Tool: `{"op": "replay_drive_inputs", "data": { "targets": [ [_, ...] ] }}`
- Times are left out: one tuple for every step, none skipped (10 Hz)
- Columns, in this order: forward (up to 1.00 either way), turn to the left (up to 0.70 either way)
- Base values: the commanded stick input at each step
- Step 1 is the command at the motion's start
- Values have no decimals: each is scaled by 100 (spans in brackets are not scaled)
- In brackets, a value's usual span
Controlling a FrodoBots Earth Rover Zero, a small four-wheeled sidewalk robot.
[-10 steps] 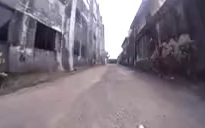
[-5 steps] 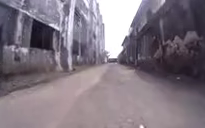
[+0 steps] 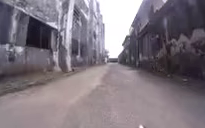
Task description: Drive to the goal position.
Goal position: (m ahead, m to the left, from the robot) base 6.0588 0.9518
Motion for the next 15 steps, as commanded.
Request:
{"op": "replay_drive_inputs", "data": {
  "targets": [
    [50,0],
    [50,0],
    [50,0],
    [50,0],
    [50,0],
    [50,0],
    [50,0],
    [50,0],
    [50,0],
    [50,0],
    [50,0],
    [50,0],
    [50,0],
    [50,0],
    [50,0]
  ]
}}
